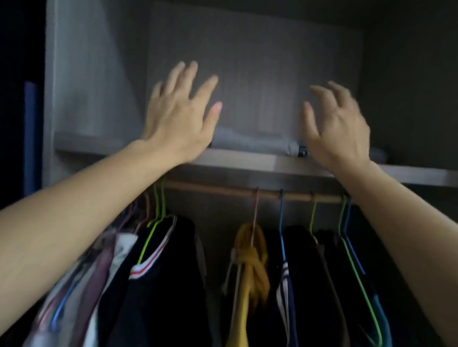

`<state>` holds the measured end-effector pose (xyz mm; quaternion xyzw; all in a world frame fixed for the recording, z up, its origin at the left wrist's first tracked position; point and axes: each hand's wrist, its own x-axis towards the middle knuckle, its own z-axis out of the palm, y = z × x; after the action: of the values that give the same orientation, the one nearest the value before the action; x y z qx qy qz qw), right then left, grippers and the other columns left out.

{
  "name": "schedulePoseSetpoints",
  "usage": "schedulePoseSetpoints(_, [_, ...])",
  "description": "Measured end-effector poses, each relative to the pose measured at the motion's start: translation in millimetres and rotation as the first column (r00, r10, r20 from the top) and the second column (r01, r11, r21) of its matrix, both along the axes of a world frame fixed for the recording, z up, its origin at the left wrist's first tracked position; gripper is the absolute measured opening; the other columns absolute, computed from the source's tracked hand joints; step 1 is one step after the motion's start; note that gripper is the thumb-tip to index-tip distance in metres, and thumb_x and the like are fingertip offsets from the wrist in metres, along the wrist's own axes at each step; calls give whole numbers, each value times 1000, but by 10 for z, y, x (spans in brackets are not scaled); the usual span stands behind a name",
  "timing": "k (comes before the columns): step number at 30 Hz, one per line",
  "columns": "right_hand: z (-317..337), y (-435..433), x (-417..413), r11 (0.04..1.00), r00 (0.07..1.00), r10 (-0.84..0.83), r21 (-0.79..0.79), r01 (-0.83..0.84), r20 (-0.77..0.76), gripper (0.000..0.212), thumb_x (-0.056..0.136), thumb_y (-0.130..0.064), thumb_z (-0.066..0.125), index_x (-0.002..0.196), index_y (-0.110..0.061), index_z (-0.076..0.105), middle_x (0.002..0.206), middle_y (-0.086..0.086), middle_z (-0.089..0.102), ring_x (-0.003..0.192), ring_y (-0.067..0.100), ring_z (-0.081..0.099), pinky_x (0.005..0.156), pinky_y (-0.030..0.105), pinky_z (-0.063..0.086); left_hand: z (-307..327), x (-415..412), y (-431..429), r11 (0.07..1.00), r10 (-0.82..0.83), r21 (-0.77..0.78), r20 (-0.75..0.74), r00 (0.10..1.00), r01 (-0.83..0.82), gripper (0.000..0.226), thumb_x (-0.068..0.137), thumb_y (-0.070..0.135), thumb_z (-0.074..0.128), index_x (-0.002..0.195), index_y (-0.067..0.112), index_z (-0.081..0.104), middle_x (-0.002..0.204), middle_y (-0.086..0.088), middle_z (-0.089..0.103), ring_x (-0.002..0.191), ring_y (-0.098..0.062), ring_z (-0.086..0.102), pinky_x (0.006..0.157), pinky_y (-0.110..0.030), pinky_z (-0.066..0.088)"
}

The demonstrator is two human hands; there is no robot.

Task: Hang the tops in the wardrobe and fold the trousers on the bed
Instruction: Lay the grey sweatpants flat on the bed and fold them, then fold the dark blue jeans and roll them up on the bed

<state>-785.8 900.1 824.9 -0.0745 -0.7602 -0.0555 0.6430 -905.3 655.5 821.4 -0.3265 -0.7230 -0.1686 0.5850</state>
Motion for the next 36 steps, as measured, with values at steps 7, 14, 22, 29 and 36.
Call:
schedulePoseSetpoints(7, [-1581,-438,441,985,982,-143,109,131,120,63,101,-52,36,155,-23,25,165,14,7,152,31,12,121,46,17,-1506,419,-80,991,-125,46,50,991,123,58,100,47,34,150,18,37,159,-20,23,148,-37,18,115,-57,22])
schedulePoseSetpoints(14, [-2516,-426,1269,941,856,-331,207,268,397,65,100,-53,38,156,-22,27,165,15,7,152,32,7,122,50,15,-2417,908,38,971,-129,-164,262,956,176,61,101,53,25,153,20,31,161,-19,19,149,-35,14,114,-60,22])
schedulePoseSetpoints(22, [-2601,-243,2877,873,743,-468,118,474,479,64,100,-49,40,155,-19,27,163,19,12,149,37,18,122,50,16,-2459,1973,319,924,-247,-220,282,927,313,63,101,53,24,154,19,26,161,-17,18,149,-34,14,116,-57,18])
schedulePoseSetpoints(29, [-3109,-167,5395,758,554,-559,110,643,616,64,101,-50,39,155,-19,28,163,20,14,149,37,20,121,51,18,-2839,3831,997,801,-466,-209,369,804,560,62,102,52,26,153,17,27,161,-19,19,148,-35,18,115,-59,20])
schedulePoseSetpoints(36, [-3599,-285,8193,471,356,-626,-28,882,693,68,99,-52,40,156,-19,23,163,19,11,150,34,16,121,51,17,-3494,6370,1831,508,-640,-269,518,567,818,65,100,51,27,153,15,29,162,-20,14,149,-35,13,115,-60,17])
